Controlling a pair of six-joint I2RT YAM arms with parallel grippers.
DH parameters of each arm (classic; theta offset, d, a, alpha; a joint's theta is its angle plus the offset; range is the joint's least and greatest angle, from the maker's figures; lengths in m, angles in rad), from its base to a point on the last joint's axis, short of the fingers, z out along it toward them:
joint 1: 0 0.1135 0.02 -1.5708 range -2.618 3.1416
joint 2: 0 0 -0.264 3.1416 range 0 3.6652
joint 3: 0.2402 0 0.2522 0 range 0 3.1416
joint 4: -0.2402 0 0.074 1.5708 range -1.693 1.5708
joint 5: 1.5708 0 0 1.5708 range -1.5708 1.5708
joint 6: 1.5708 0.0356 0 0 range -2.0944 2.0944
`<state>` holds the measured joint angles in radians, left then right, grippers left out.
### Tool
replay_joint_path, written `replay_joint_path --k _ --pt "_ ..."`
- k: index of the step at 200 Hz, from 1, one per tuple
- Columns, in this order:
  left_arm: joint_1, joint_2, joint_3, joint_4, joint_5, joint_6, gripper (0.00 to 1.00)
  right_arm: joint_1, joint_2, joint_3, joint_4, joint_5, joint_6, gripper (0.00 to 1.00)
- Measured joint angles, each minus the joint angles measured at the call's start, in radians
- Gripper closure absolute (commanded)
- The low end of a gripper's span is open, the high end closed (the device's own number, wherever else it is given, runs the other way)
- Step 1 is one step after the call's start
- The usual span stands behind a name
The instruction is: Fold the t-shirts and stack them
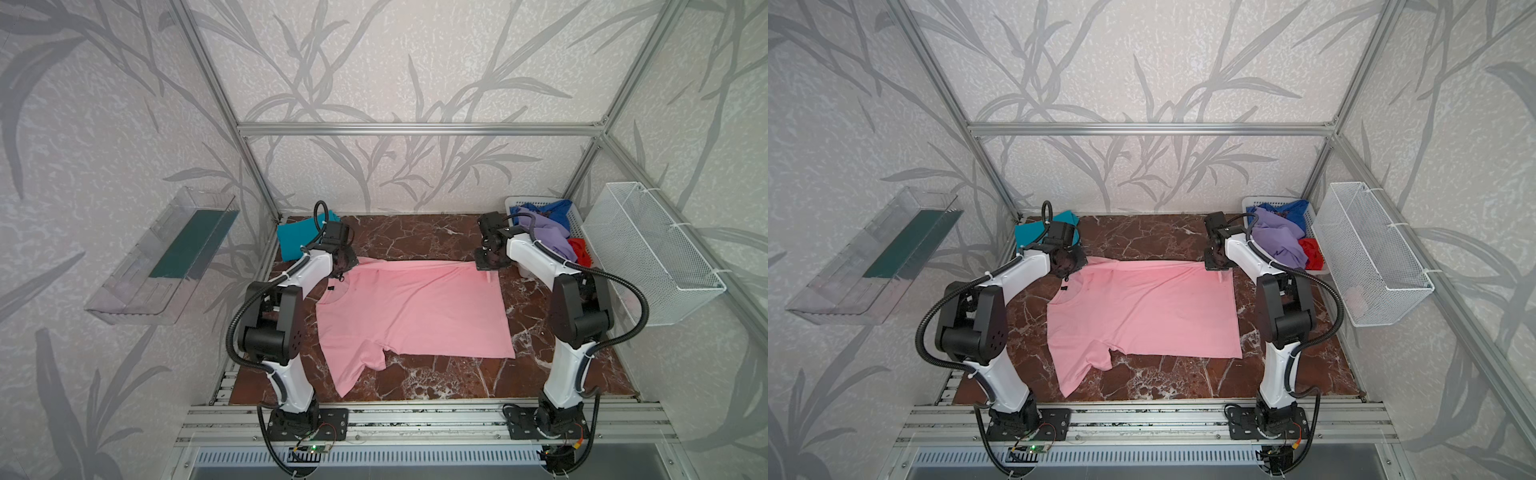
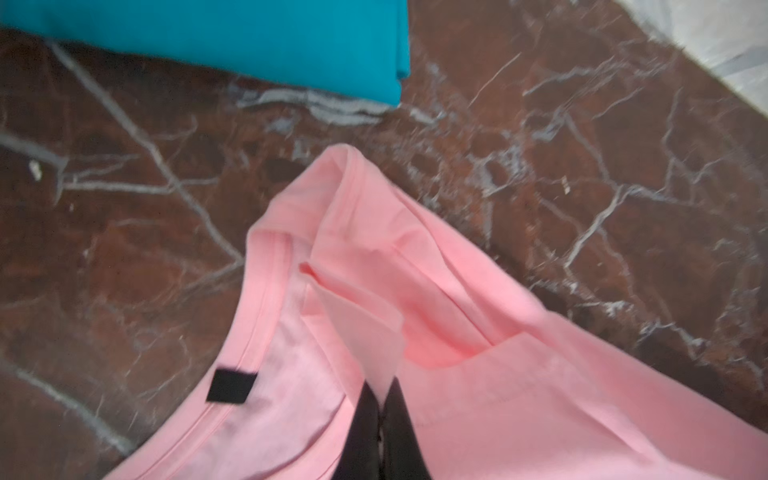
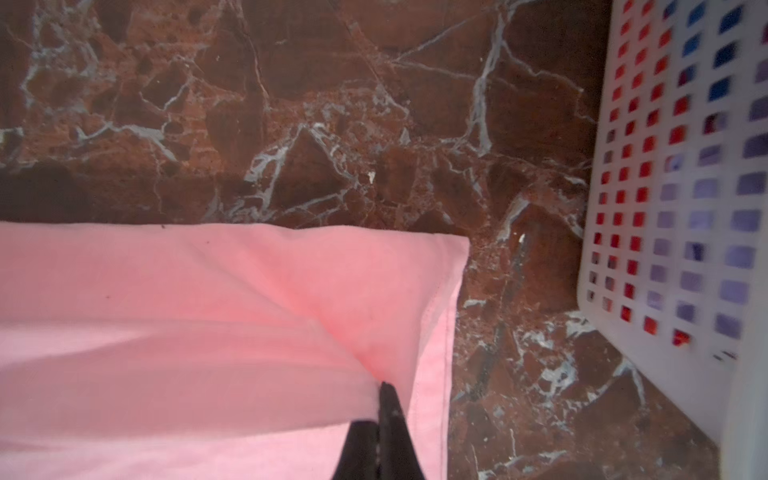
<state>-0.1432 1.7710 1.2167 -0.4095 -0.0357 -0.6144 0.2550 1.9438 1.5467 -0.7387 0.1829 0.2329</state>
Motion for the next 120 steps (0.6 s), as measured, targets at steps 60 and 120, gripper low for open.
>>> replay_joint_path --k 60,120 --pt "-0.011 -0.048 -0.171 -0.016 -0.029 -0.035 1.0 0.003 -0.01 -0.141 0.006 0.011 0.002 0.76" --pt "-0.039 -0.117 -0.153 -0.148 -0.078 -0.035 0.42 0.006 -0.083 -0.259 0.036 0.01 0.037 0.44"
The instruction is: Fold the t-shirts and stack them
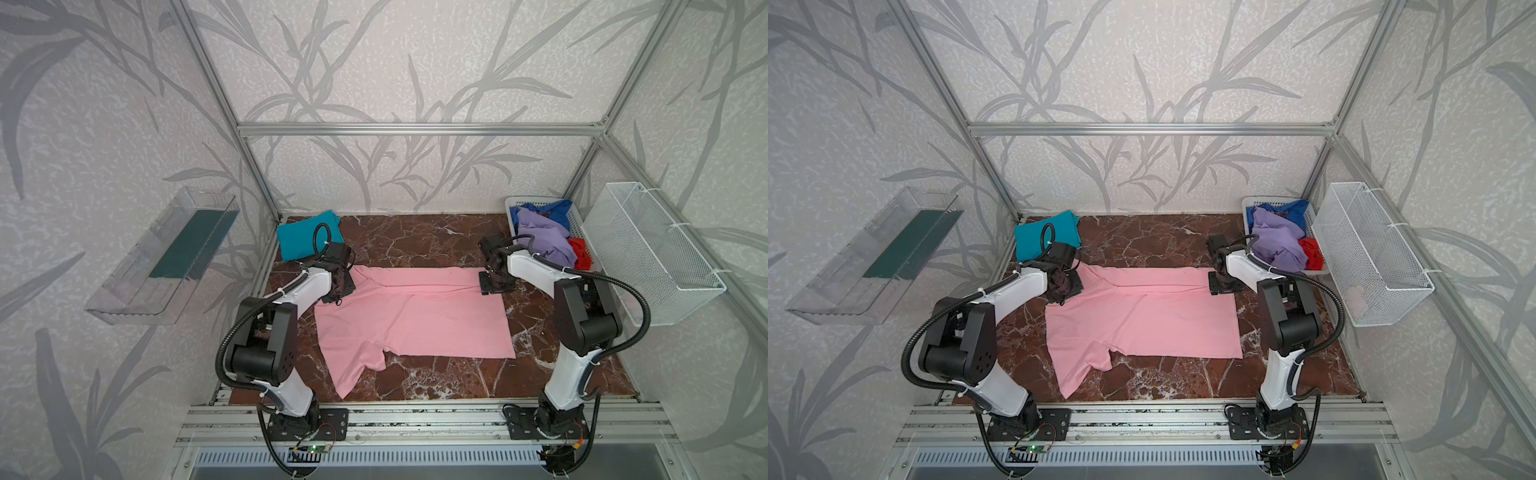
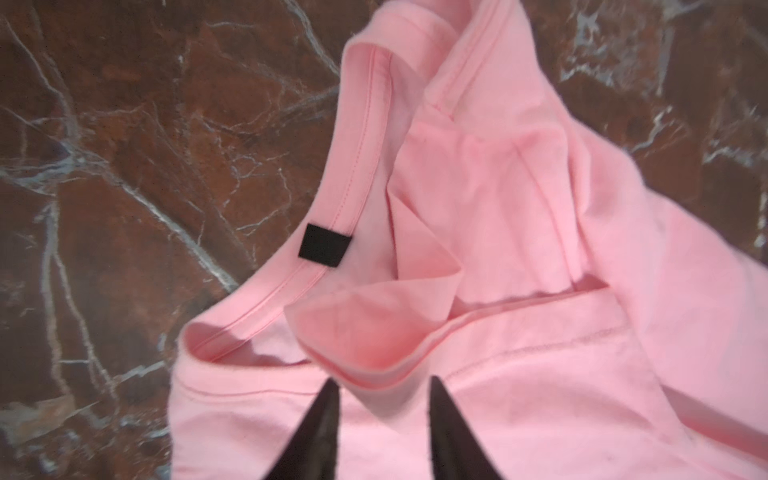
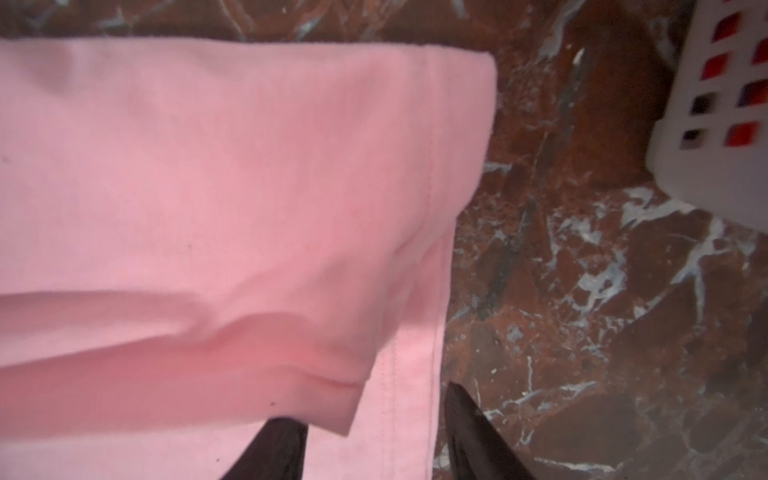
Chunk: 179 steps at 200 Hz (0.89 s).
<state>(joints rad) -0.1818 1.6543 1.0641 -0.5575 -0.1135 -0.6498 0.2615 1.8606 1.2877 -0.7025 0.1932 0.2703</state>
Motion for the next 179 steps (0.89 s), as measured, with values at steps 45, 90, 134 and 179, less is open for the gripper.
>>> replay_joint_path --k 45,90,134,179 --pt "-0.047 0.002 0.154 -0.128 -0.101 0.027 0.77 0.0 -0.125 -0.091 0.076 -0.003 0.019 0.56" --pt "-0.08 0.135 0.347 -0.076 -0.129 0.041 0.72 0.0 -0.05 -0.086 0.126 -0.021 0.029 0.81" --pt "-0.071 0.368 0.482 -0.1 -0.153 0.034 0.72 0.011 -0.012 -0.056 0.106 0.042 0.004 0.92" --pt "-0.035 0.446 0.531 -0.156 -0.17 0.026 0.73 0.061 -0.027 -0.032 0.033 0.28 -0.037 0.76"
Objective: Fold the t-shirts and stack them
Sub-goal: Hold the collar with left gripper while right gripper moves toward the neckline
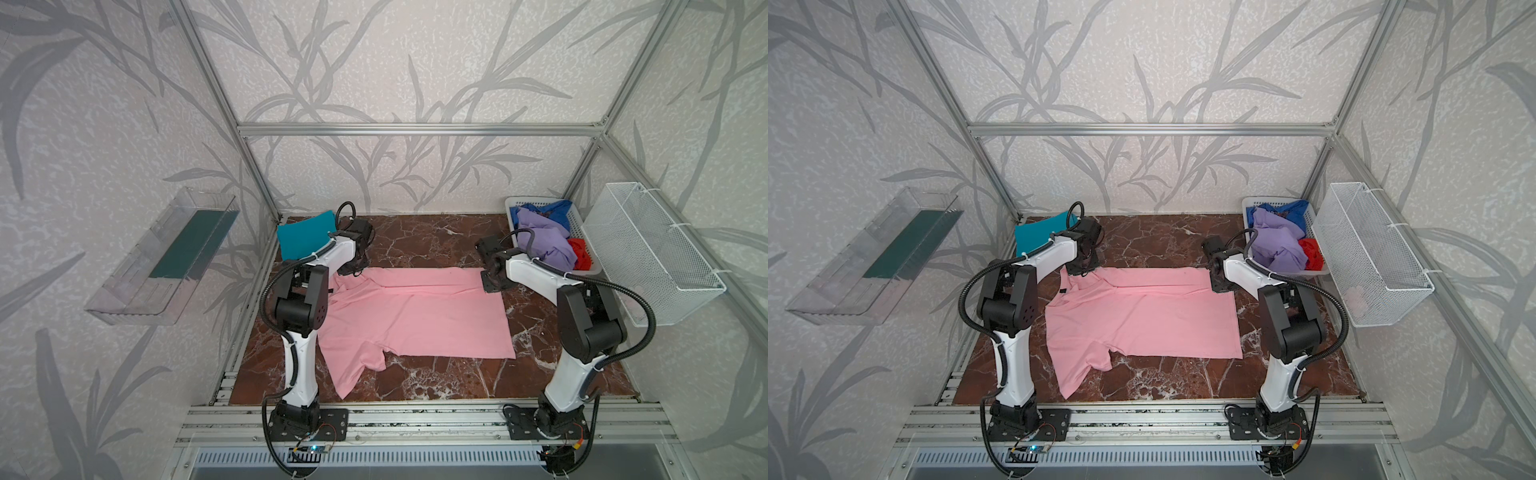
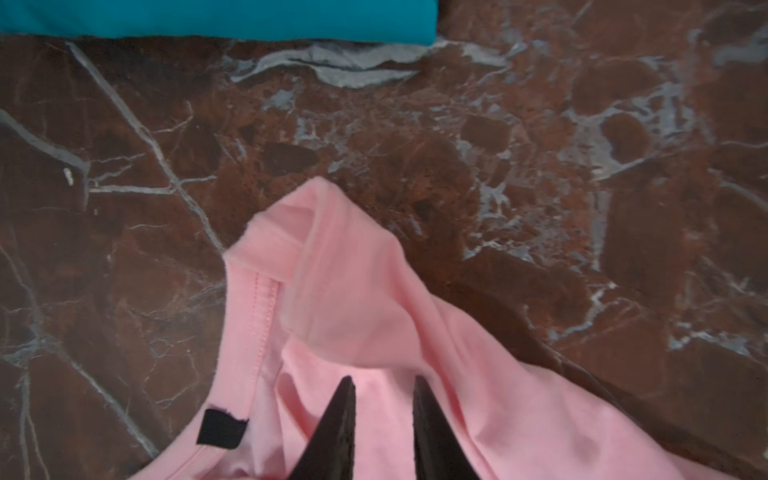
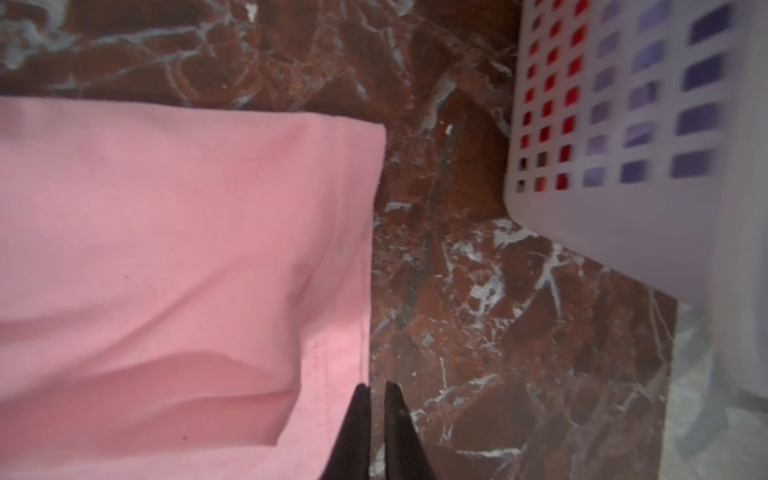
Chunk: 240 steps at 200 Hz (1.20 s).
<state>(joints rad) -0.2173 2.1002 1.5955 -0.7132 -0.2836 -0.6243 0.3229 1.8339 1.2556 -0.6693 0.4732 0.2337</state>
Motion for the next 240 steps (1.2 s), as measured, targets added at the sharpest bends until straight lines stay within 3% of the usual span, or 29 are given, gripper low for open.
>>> replay_joint_path --k 26,57,70,102,135,160,192,240 --pt "0.036 0.0 0.006 -0.025 -0.011 0.0 0.73 0.017 -0.006 -0.029 -0.024 0.039 0.013 0.66" --pt "0.063 0.0 0.007 -0.051 -0.025 0.003 0.68 0.051 -0.092 -0.095 -0.064 0.0 0.05 0.65" --pt "0.066 0.0 0.006 -0.061 -0.031 0.005 0.7 0.099 -0.154 -0.089 -0.054 -0.037 0.052 0.7" --pt "0.06 -0.028 0.006 -0.06 -0.009 0.007 0.87 0.22 -0.204 -0.007 0.084 -0.217 0.053 0.88" --pt "0.06 -0.066 0.006 -0.008 0.051 0.014 0.95 0.273 0.014 0.205 0.206 -0.455 0.091 0.89" --pt "0.067 -0.054 0.008 0.015 0.093 0.009 0.97 0.315 0.219 0.368 0.26 -0.595 0.126 0.85" --pt "0.092 -0.006 0.025 0.03 0.135 -0.005 0.98 0.394 0.44 0.582 0.267 -0.7 0.147 0.69" --pt "0.136 0.036 0.029 0.031 0.165 -0.021 0.98 0.455 0.649 0.806 0.269 -0.795 0.166 0.66"
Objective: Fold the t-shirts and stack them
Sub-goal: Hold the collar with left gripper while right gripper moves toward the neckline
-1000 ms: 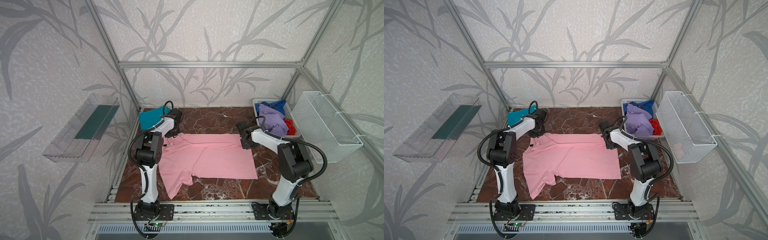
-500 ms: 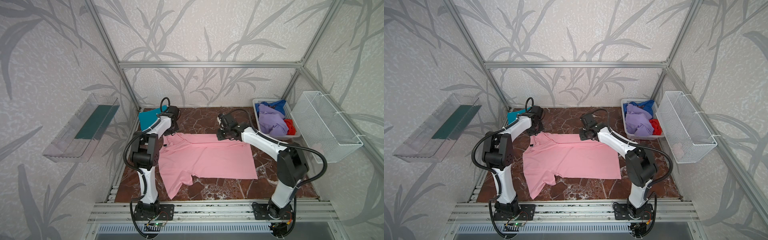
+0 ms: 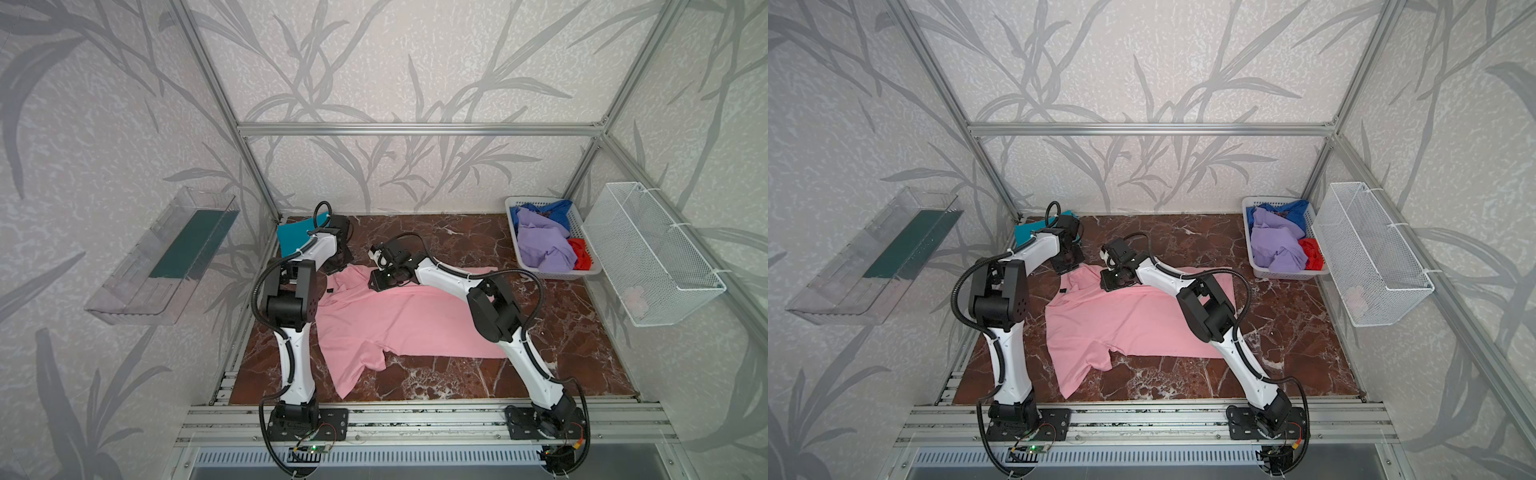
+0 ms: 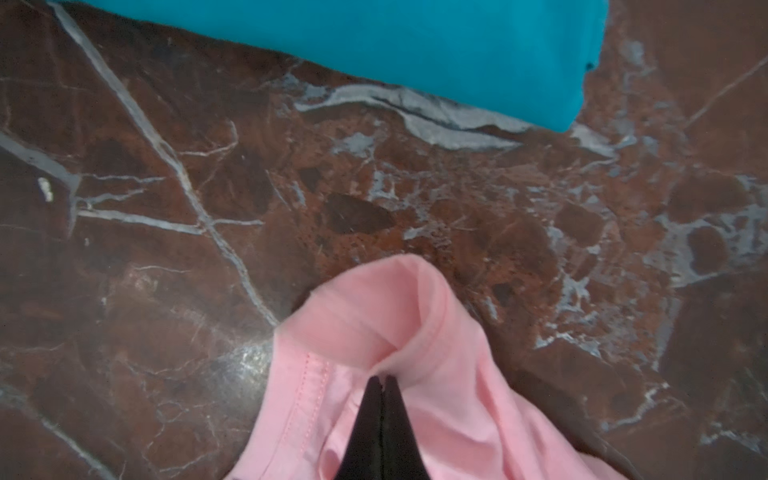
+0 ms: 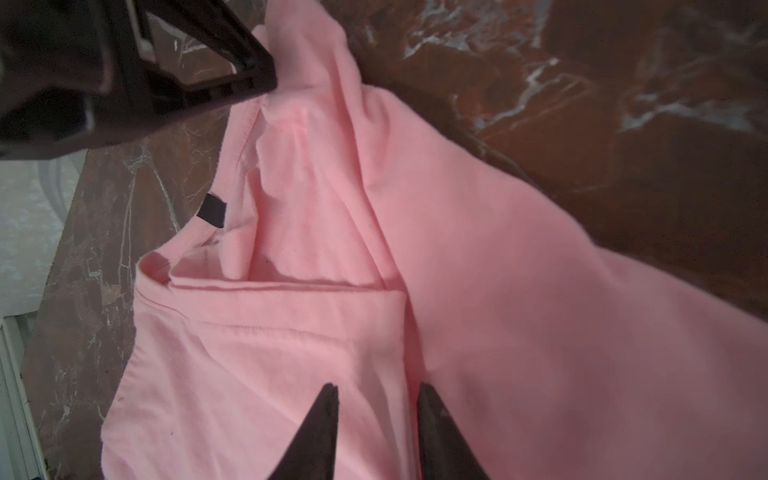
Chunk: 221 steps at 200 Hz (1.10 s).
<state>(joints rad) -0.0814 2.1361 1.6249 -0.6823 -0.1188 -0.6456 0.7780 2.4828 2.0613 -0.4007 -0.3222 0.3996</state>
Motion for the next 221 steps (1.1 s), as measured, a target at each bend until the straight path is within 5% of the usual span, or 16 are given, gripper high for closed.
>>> replay_joint_path --k 56,146,221 --pt "0.039 0.027 0.005 0.003 0.018 -0.005 0.98 0.006 0.08 0.109 -0.009 -0.027 0.005 0.91" --pt "0.103 0.047 0.019 0.024 0.047 -0.01 1.0 0.06 -0.275 -0.55 0.304 0.019 -0.122 0.87" --pt "0.136 0.064 0.051 0.01 0.05 -0.012 1.0 0.138 -0.415 -0.782 0.372 0.051 -0.207 0.8"
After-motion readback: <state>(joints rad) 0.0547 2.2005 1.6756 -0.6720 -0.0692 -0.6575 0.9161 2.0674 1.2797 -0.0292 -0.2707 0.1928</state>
